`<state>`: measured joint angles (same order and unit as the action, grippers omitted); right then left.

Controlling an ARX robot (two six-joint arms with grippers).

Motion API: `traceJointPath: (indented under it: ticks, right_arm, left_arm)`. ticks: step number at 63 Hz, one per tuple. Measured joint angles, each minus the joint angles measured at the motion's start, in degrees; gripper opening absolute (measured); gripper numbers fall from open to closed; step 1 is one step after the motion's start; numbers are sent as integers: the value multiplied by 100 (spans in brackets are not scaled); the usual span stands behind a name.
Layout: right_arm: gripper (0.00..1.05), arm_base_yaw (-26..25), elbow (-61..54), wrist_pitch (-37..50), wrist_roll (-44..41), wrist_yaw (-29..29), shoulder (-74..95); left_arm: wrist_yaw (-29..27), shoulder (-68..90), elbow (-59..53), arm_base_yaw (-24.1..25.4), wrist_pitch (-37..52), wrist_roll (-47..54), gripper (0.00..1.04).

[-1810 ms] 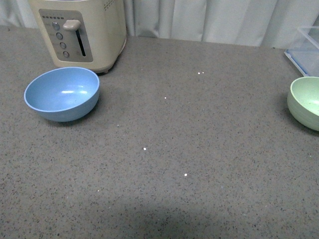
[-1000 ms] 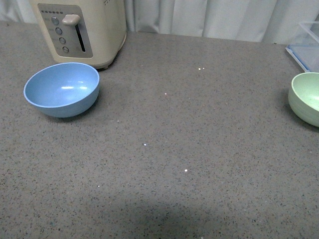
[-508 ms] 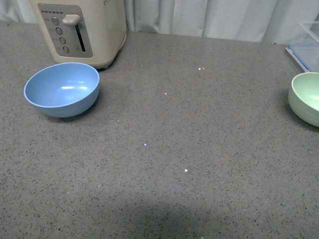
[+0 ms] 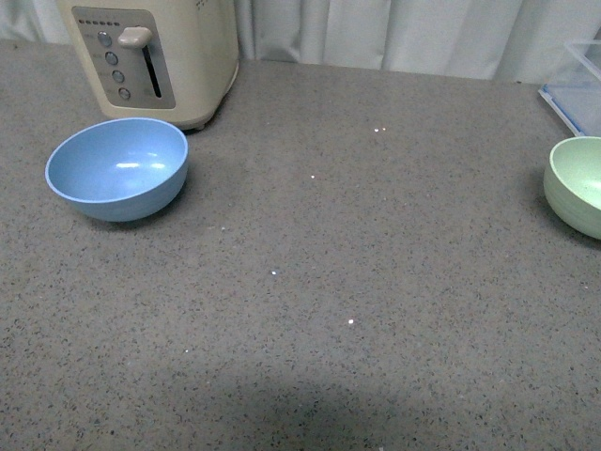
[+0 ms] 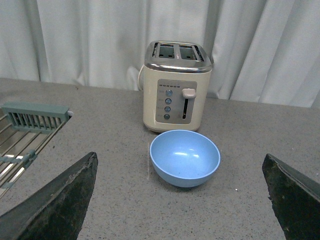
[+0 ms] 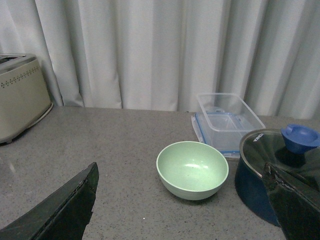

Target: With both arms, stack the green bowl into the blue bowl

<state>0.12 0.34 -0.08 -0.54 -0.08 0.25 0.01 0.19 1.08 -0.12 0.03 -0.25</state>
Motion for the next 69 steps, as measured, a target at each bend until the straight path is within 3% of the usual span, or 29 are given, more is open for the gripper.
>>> traceJointPath:
  ticks: [69]
  right_arm:
    - [96, 0, 0, 0, 0, 0, 0]
  left_arm:
    - [0, -2, 0, 0, 0, 0, 98]
